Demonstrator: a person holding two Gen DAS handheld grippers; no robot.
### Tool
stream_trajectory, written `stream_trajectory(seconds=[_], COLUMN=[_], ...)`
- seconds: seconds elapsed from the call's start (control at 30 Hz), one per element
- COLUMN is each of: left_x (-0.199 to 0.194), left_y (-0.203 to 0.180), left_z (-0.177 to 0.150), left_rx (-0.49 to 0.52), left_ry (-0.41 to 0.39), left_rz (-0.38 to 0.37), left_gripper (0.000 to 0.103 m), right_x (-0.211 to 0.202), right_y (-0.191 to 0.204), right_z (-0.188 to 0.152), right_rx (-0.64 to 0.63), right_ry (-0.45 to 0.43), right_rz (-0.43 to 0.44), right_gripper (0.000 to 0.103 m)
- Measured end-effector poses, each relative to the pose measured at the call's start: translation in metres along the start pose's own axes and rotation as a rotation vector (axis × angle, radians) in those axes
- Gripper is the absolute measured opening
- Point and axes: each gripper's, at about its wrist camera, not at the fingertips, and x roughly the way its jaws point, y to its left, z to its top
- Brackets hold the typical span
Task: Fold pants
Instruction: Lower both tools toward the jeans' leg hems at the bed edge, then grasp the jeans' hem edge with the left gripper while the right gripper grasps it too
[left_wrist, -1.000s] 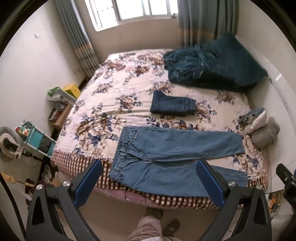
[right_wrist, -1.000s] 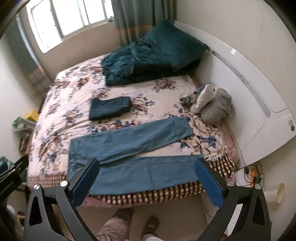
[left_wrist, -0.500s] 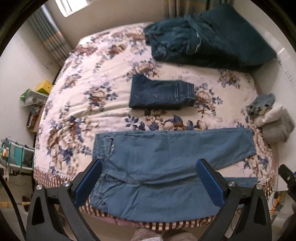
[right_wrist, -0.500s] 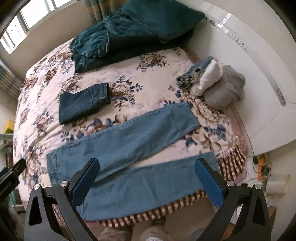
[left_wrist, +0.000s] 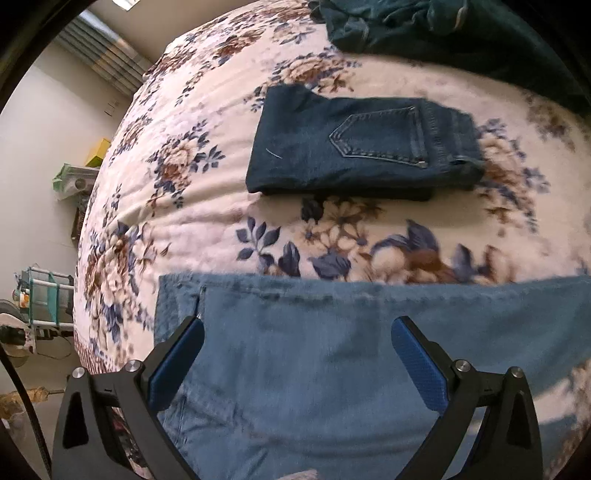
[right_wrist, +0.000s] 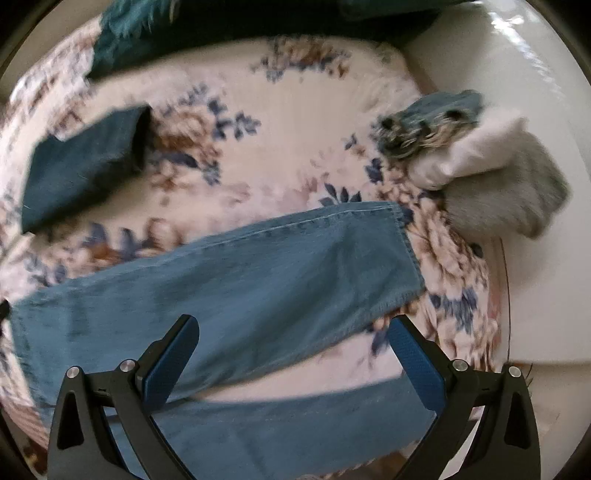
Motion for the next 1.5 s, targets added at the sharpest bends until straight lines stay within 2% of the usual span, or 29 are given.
stream_trajectory(seconds=[0.13, 0.33, 0.47, 0.6, 0.73, 0.8, 0.87, 0.9, 0.97, 1.07, 1.1, 1.13, 1.17, 1.2, 1.27, 1.37, 1.5], left_x=[0.043, 0.109, 0.127, 0.131, 0.133, 0.13, 0.124, 0.12, 0.114, 0.107, 0.104, 0.101, 0.102, 0.098, 0.096, 0.082, 0.051], left_y=[-0.025, -0.105, -0.127, -0.119, -0.107, -0.104, -0.105, -0.107, -0.109, -0.116, -0.116, -0.117, -0.119, -0.117, -0.101, -0.086, -0.066], left_z=[0.01, -0.004, -0.014, -0.001, 0.007, 0.009, 0.009, 0.006, 0.005, 0.003, 0.003, 0.004, 0.004, 0.003, 0.008, 0.01, 0.001], left_rx=[0.069, 0.391, 0.528, 0.536, 0.538, 0.546, 0.551, 0.562, 0.581, 0.599, 0.6, 0.594, 0.581, 0.564, 0.51, 0.461, 0.422], left_ry=[-0.018, 0.039, 0.013, 0.057, 0.08, 0.078, 0.082, 0.078, 0.071, 0.054, 0.047, 0.04, 0.031, 0.017, 0.02, -0.003, -0.054], left_rz=[0.015, 0.048, 0.085, -0.001, -0.097, -0.146, -0.205, -0.222, -0.244, -0.266, -0.269, -0.272, -0.277, -0.266, -0.305, -0.328, -0.351], left_gripper=[0.103, 0.103, 0.103, 0.103, 0.101, 0.09, 0.061, 0.056, 0.035, 0.02, 0.018, 0.015, 0.007, 0.003, 0.003, 0.003, 0.003], right_x=[0.068, 0.146, 0.182, 0.198, 0.205, 0.207, 0.207, 0.207, 0.206, 0.203, 0.2, 0.197, 0.192, 0.188, 0.178, 0.159, 0.133], right_y=[0.011, 0.074, 0.108, 0.121, 0.117, 0.115, 0.113, 0.112, 0.111, 0.112, 0.11, 0.11, 0.107, 0.103, 0.091, 0.066, 0.044], right_z=[0.026, 0.037, 0.048, 0.055, 0.062, 0.066, 0.068, 0.069, 0.07, 0.072, 0.073, 0.078, 0.083, 0.087, 0.092, 0.086, 0.068], right_rx=[-0.185, -0.532, -0.666, -0.753, -0.772, -0.766, -0.778, -0.78, -0.782, -0.779, -0.772, -0.757, -0.738, -0.715, -0.646, -0.584, -0.554], right_ry=[0.064, 0.149, 0.191, 0.212, 0.232, 0.243, 0.239, 0.241, 0.245, 0.227, 0.217, 0.207, 0.191, 0.173, 0.144, 0.107, 0.083], right_rz=[-0.035, -0.117, -0.164, -0.162, -0.111, -0.08, -0.058, -0.045, -0.023, -0.016, -0.015, -0.015, -0.017, -0.018, 0.011, 0.055, 0.093], right_gripper=[0.103, 0.103, 0.103, 0.103, 0.102, 0.097, 0.087, 0.084, 0.073, 0.06, 0.056, 0.048, 0.036, 0.029, 0.018, 0.012, 0.011])
